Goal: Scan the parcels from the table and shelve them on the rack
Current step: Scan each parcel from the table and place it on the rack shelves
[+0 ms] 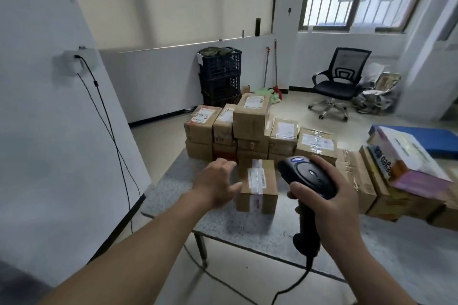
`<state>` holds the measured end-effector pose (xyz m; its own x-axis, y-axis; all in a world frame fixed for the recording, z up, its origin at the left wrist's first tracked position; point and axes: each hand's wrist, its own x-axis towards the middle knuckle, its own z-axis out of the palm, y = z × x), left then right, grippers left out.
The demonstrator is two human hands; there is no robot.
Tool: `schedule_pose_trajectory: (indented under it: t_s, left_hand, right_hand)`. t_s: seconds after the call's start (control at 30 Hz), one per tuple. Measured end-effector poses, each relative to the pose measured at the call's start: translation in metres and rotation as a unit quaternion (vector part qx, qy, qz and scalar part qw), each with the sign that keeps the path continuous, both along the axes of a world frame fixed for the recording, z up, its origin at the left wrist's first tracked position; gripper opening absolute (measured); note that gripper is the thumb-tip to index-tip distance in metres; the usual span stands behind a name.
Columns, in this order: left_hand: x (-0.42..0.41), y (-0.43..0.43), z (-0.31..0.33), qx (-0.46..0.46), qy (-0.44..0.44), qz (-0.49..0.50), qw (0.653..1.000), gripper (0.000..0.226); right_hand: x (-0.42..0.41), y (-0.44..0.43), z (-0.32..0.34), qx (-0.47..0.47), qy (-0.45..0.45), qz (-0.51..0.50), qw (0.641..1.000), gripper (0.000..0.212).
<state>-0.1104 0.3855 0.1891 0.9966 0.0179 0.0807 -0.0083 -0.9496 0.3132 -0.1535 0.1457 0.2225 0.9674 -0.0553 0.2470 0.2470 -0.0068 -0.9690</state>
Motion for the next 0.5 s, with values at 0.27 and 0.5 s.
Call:
schedule_pose_trajectory:
  t_s: [0.27, 0.5]
  left_hand:
    - [0.077, -0.027, -0.029, 0.018, 0.064, 0.024, 0.997, 0.072]
    - [0.151, -0.048, -0.079, -0.003, 0.148, 0.049, 0.988, 0.087]
  right_hand:
    - [0.063, -0.025, -0.015, 0.001, 0.024, -0.021, 1.000, 0.082]
    - [0.119, -0.022, -0.033, -0.028, 0.051, -0.044, 0.997, 0.081]
